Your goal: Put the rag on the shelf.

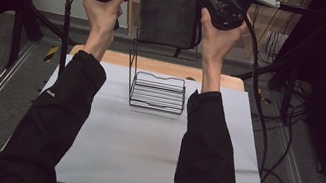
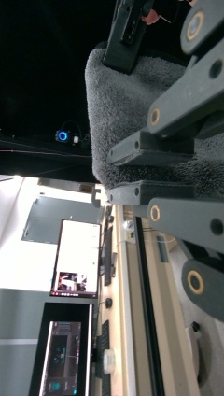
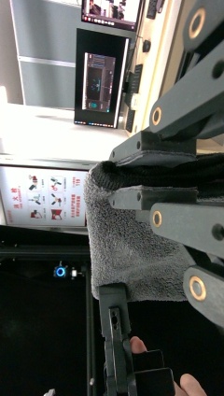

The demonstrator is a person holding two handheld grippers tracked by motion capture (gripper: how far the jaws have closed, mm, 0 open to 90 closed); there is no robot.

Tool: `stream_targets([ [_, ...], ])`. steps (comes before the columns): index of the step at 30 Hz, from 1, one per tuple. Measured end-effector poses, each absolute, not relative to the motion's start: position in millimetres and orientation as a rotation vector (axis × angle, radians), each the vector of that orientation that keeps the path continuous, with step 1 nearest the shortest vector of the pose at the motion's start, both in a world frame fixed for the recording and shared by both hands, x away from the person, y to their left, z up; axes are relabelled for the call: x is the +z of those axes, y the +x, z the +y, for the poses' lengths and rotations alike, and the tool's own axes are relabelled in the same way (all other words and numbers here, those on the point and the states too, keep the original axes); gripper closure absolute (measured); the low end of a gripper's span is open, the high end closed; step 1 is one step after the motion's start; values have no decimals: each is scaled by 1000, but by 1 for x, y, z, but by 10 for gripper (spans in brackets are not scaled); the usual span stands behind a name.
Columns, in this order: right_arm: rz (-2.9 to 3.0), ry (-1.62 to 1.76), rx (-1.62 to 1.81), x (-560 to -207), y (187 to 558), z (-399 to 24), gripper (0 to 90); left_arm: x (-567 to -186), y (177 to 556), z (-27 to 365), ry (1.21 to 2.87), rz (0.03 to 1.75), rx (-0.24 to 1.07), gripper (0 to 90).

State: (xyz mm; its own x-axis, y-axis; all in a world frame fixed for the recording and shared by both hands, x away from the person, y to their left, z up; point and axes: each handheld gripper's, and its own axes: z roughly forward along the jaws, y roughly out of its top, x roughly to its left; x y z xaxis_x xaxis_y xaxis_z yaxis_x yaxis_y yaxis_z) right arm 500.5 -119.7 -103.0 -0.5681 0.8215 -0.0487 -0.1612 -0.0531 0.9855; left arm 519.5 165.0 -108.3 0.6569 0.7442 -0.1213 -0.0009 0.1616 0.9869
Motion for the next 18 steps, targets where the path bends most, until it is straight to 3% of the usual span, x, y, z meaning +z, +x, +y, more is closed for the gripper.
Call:
stream_targets([
  [18,1559,780,1687,-138,513,-121,802,-139,529,166,1393,732,603,805],
])
